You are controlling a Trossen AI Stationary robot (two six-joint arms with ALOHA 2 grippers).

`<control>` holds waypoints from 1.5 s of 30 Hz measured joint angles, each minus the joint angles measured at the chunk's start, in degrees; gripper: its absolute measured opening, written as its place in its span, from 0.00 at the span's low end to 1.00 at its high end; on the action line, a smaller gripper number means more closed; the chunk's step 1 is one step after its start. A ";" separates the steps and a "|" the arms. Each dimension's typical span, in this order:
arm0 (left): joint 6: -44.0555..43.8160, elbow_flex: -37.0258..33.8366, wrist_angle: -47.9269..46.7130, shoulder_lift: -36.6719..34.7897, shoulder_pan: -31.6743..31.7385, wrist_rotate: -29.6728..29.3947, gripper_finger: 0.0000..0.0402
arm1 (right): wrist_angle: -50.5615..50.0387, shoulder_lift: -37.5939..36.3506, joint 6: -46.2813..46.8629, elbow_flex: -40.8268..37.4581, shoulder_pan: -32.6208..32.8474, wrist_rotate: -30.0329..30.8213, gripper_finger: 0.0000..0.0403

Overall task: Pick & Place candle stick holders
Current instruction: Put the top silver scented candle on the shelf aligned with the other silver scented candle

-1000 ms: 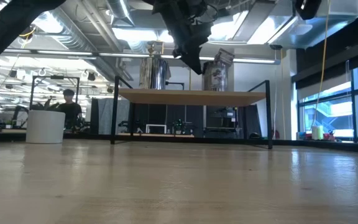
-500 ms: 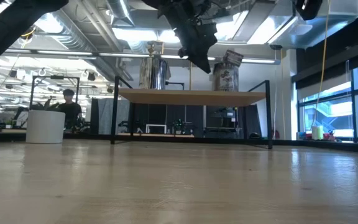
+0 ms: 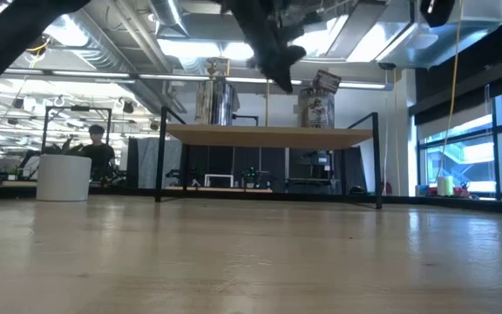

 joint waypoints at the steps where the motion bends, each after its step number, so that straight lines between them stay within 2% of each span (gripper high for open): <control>1: 0.03 0.84 -0.12 -0.55 -0.44 -0.80 0.00 | -0.76 -0.13 -0.45 0.94 -0.16 1.98 0.00; 5: -2.41 4.42 -2.37 -1.69 -2.11 -2.97 0.00 | -9.13 0.12 -4.55 6.75 -2.69 9.77 0.00; 8: -5.96 7.24 -3.67 -2.44 -3.60 -4.05 0.00 | -16.20 2.64 -7.47 13.67 -7.97 10.02 0.00; 11: -10.02 9.94 -5.54 -4.26 -5.31 -4.88 0.00 | -22.51 7.24 -9.67 21.41 -14.37 4.75 0.00; 16: -16.80 10.07 -10.10 -8.04 -8.48 -4.16 0.00 | -32.90 18.70 -11.86 31.90 -25.80 -7.20 0.00; 20: -19.28 10.19 -12.73 -11.79 -10.76 -3.35 0.00 | -33.40 27.20 -13.33 36.15 -33.20 -15.97 0.00; 24: -19.87 10.02 -14.76 -14.34 -13.56 -3.19 0.00 | -31.77 34.33 -14.62 39.34 -39.10 -18.34 0.00; 28: -18.36 6.46 -14.28 -18.65 -16.01 -3.40 0.00 | -30.17 40.32 -14.67 42.28 -44.76 -26.55 0.00; 30: -17.60 1.99 -12.76 -21.64 -16.79 -3.19 0.00 | -29.12 42.55 -15.30 43.58 -45.83 -28.64 0.00; 33: -17.66 -9.77 -6.05 -27.96 -16.97 0.35 0.00 | -27.99 44.61 -15.68 45.45 -46.15 -29.20 0.00; 38: -19.12 -37.38 22.24 -44.37 -16.24 10.93 0.00 | -27.86 45.26 -15.29 47.63 -46.18 -28.43 0.00; 42: -20.33 -55.67 41.53 -55.10 -13.70 12.34 0.00 | -28.91 45.30 -16.06 47.75 -46.33 -30.53 0.00; 45: -21.95 -63.75 50.01 -60.49 -10.59 13.06 0.00 | -29.28 46.80 -17.51 47.77 -46.86 -30.71 0.00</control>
